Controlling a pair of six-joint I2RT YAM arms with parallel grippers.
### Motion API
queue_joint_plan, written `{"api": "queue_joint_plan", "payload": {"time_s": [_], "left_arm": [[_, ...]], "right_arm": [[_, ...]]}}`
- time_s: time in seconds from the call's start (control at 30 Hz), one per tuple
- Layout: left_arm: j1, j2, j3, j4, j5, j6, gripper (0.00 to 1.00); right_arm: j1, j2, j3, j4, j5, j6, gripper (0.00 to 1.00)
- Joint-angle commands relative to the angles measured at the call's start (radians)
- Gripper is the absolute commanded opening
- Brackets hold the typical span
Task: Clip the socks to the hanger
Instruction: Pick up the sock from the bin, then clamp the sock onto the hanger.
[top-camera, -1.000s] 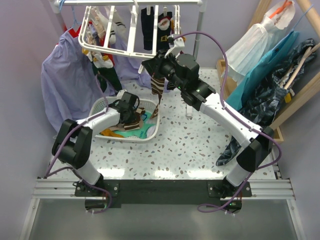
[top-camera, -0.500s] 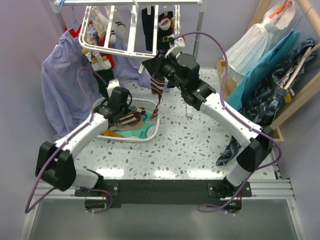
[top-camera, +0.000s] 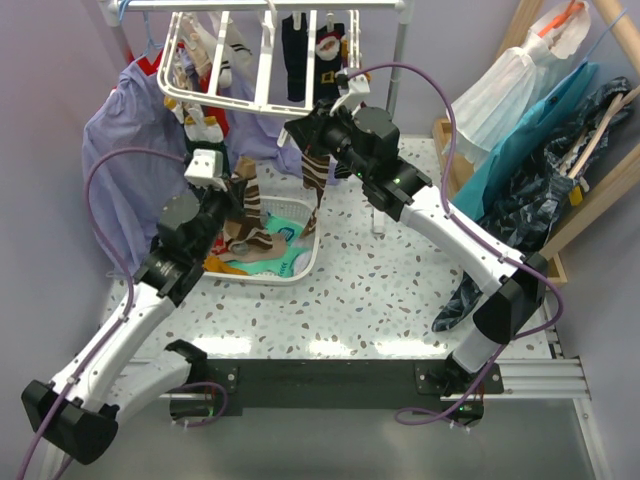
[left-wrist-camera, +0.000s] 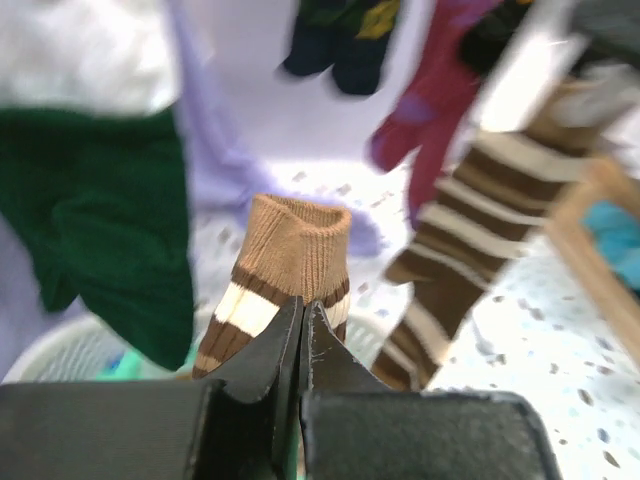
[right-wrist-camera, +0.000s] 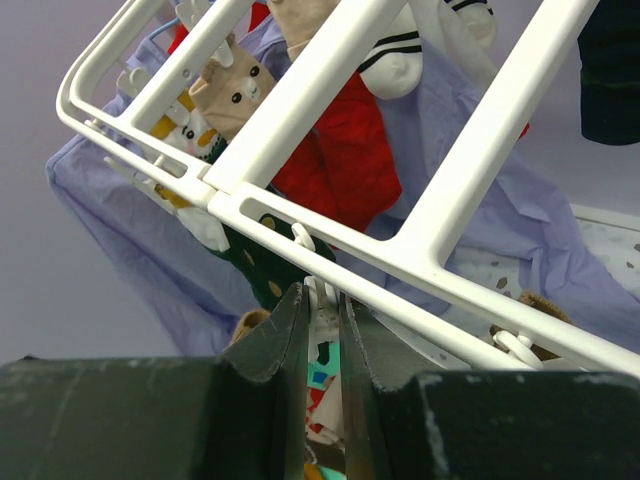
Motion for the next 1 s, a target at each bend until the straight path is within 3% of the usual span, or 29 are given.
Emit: {"api": "queue_joint_plan", "payload": {"time_s": [0.0, 0.2, 0.47, 0.97], "left_arm": [[-0.007, -0.088, -0.111, 0.342, 0.28, 0.198, 0.0], [-0.008, -0.048, -0.158, 0.496, 0.397, 0.31, 0.0], [-0.008, 0.03, -0.182, 0.698, 0.411, 0.375, 0.0], [-0.004, 0.122, -0.193, 0.818, 0.406, 0.425, 0.0]], "right_arm": [[-0.003, -0.037, 0.03, -0.005, -0.018, -0.011, 0.13], [-0.004, -0.032, 0.039, -0.009, -0.027, -0.008, 0.13], [-0.004, -0.04, 0.051, -0.021, -0.073, -0.019, 0.13], [-0.006, -0.047, 0.069, -0.052, -0.106, -0.049, 0.13]]}}
